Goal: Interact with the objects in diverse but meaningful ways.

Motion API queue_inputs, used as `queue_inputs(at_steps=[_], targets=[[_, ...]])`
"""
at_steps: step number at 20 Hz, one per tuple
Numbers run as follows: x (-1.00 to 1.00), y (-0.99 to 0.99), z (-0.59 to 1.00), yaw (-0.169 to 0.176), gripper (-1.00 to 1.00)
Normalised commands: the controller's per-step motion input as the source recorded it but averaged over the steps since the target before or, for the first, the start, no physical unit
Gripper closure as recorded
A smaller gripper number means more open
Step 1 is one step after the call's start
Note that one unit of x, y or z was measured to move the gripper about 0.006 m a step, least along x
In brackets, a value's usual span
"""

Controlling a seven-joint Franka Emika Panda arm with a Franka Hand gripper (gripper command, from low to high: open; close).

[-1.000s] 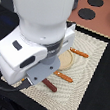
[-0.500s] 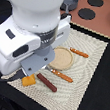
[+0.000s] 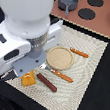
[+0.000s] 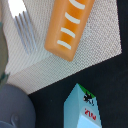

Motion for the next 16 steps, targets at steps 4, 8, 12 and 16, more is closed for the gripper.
queue_inputs(at_steps=[4,8,12,16], targets=[[-0.31,0.22,-0.36,-0.022,-1.00],[-0.26,0.20,-0.41,-0.028,-1.00],[-0.18,0.21,-0.42,-0.031,-1.00],[-0.22,0.22,-0.40,-0.021,-1.00]])
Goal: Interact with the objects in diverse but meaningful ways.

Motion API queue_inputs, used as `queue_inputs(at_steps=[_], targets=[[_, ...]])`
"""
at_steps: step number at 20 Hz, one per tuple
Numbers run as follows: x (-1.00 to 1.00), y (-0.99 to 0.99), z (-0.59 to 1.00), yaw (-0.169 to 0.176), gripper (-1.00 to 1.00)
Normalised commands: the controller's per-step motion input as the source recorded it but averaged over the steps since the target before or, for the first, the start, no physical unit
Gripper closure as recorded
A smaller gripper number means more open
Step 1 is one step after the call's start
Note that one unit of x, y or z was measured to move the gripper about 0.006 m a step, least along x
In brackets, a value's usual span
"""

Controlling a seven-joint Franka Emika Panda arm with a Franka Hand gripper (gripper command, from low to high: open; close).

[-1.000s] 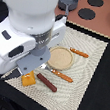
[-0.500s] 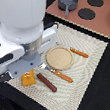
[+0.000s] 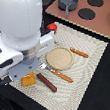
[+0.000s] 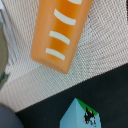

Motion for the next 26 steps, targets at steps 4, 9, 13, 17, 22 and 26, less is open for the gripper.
queue_inputs(at_steps=[4,9,13,17,22,26], targets=[[-0.34,0.32,-0.33,-0.003,-1.00],[-0.32,0.34,-0.31,-0.004,-1.00],[-0.09,0.26,-0.34,-0.020,-1.00],[-0.04,0.21,-0.37,-0.032,-1.00],[-0.13,0.22,-0.30,-0.020,-1.00],[-0.34,0.09,-0.10,-0.006,-1.00]])
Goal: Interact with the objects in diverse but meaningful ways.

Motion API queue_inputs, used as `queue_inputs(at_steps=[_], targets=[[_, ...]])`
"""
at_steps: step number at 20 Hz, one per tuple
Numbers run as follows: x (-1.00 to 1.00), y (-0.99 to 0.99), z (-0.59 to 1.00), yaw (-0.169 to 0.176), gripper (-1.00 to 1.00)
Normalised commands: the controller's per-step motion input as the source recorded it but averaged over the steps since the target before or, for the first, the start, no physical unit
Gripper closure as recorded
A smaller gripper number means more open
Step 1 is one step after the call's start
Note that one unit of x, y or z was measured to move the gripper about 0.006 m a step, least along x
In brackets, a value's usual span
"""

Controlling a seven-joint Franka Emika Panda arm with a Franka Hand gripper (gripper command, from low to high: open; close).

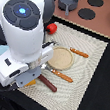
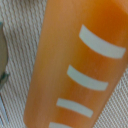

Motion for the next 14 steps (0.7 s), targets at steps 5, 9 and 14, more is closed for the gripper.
queue_inputs(at_steps=[5,9,14], targets=[[-0.37,0.14,0.00,0.000,-1.00],[-0.29,0.12,-0.03,0.000,1.00],[-0.17,0.14,-0.09,0.000,1.00]])
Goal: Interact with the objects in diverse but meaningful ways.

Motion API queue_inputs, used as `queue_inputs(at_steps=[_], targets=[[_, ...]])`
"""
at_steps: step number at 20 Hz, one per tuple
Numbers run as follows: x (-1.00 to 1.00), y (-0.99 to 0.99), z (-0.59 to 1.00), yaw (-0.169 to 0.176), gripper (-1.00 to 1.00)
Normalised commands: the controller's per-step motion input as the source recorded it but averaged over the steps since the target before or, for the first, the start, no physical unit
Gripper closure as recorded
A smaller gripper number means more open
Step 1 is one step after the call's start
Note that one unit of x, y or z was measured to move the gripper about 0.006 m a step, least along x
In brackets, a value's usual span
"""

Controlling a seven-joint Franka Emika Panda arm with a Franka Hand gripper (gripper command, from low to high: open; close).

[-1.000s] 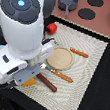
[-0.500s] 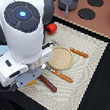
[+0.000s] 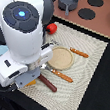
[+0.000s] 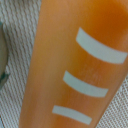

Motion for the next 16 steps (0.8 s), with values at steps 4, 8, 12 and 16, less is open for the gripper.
queue_inputs(at_steps=[4,8,12,16], targets=[[-0.04,0.15,-0.14,0.000,1.00],[-0.03,0.06,-0.02,0.000,1.00],[-0.07,0.01,-0.05,0.000,1.00],[-0.28,0.00,0.29,-0.007,1.00]])
